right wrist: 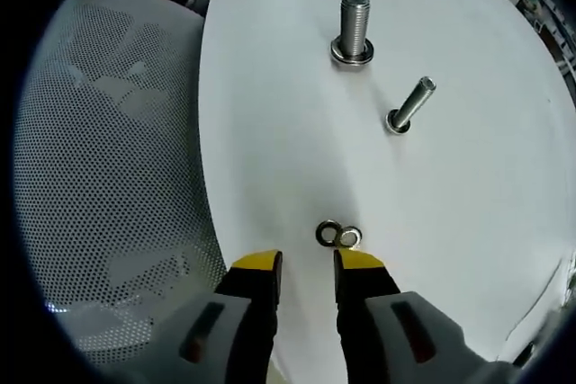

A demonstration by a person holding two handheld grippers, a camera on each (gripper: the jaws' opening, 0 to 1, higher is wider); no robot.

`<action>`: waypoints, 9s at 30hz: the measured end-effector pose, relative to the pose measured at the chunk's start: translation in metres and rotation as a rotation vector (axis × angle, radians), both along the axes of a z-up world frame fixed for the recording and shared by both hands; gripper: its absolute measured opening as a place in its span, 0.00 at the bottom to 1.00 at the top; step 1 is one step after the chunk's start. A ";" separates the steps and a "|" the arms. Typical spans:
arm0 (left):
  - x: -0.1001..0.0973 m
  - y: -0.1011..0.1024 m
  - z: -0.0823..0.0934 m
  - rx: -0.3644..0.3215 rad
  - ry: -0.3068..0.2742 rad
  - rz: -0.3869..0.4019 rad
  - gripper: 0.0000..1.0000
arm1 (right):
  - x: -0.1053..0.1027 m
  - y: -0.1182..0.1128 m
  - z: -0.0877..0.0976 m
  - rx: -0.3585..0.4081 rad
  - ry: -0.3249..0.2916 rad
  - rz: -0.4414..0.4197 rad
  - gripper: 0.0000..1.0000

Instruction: Place the washer onto the threaded stud by aligning its center hole with the stud, sliding it down to the base, and recovering from edge contact or off-axis alignment until the washer reaches the visible bottom stop.

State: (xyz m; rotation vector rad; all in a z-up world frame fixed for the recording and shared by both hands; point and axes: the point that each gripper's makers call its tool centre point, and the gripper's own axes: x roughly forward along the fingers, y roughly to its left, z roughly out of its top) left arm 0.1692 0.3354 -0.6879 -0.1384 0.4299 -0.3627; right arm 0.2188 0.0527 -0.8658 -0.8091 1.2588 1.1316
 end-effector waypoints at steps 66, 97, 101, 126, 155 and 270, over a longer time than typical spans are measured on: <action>-0.001 0.000 0.000 0.000 -0.002 0.006 0.11 | 0.045 0.016 0.036 -0.028 -0.110 -0.031 0.13; -0.003 -0.001 -0.005 0.026 0.022 -0.011 0.12 | 0.083 0.039 0.078 0.016 -0.199 0.000 0.13; -0.004 -0.002 -0.007 0.039 0.035 -0.018 0.12 | 0.083 0.041 0.082 0.019 -0.205 0.005 0.13; -0.046 -0.024 -0.061 0.344 0.463 -0.310 0.00 | 0.087 0.045 0.085 0.015 -0.206 0.013 0.13; -0.044 -0.022 -0.065 0.457 0.462 -0.228 0.00 | 0.086 0.066 0.070 0.009 -0.176 0.033 0.13; -0.041 -0.014 -0.069 0.554 0.429 -0.259 0.00 | 0.056 0.016 0.060 0.086 -0.208 -0.096 0.33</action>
